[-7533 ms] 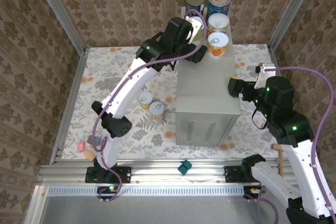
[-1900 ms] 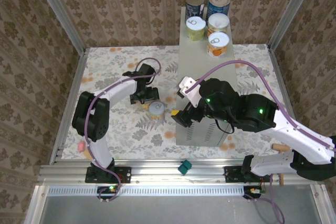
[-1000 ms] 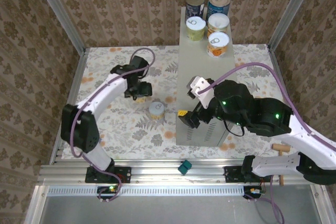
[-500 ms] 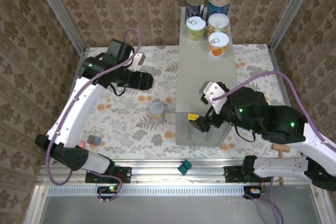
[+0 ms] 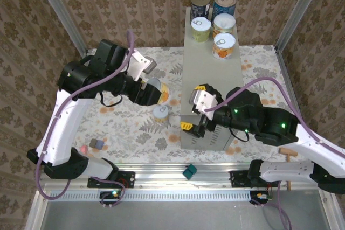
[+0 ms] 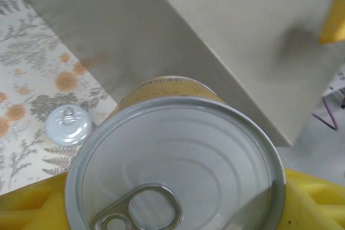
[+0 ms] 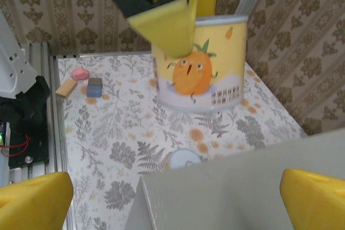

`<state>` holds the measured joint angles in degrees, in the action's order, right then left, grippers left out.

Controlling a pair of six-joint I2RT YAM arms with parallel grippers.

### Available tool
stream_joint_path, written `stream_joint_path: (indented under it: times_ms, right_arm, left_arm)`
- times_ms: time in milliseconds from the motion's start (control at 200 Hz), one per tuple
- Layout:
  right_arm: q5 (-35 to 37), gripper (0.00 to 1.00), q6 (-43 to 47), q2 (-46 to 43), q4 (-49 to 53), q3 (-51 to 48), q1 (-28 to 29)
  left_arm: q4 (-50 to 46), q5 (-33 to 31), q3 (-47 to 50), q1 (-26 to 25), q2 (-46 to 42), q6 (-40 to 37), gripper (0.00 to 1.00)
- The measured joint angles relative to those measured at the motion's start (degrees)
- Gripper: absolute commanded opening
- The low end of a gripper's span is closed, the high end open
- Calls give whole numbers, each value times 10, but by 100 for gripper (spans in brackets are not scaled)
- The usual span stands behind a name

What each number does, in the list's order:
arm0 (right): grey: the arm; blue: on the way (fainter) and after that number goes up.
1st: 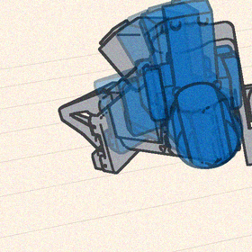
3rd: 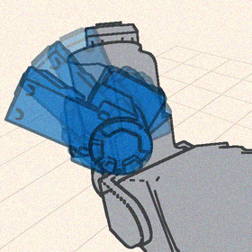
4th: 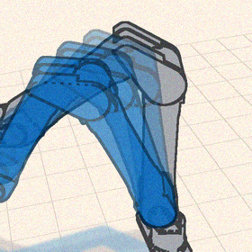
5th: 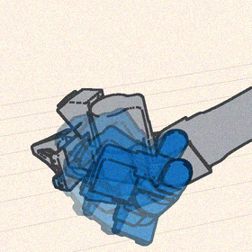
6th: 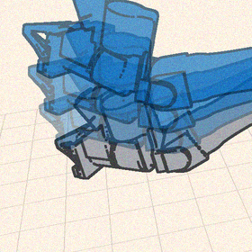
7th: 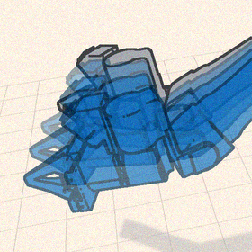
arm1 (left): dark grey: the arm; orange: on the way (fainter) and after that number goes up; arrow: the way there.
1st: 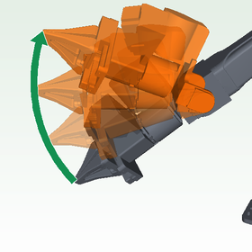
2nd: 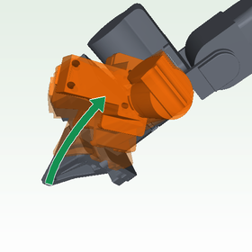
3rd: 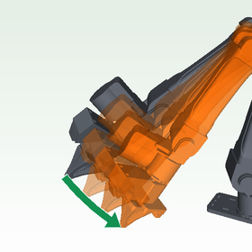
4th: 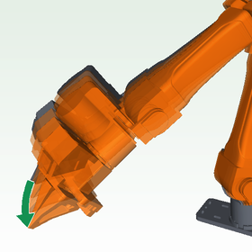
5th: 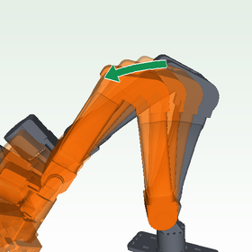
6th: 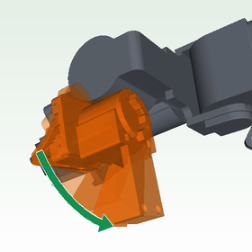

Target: Place and organize the canned foods onto the counter

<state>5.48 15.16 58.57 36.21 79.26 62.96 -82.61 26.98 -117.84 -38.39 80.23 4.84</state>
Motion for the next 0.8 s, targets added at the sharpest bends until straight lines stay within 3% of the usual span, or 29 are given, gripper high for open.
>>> stream_joint_path:
  times_ms: [690,800]
  right_arm:
    - [-31,100,-2,88,-120,1,-5]
    - [-40,95,-8,94,-132,0,-13]
  left_arm:
    - [-21,46,-27,-60,-9,-17,66]
    - [-20,44,-35,-62,-9,-17,66]
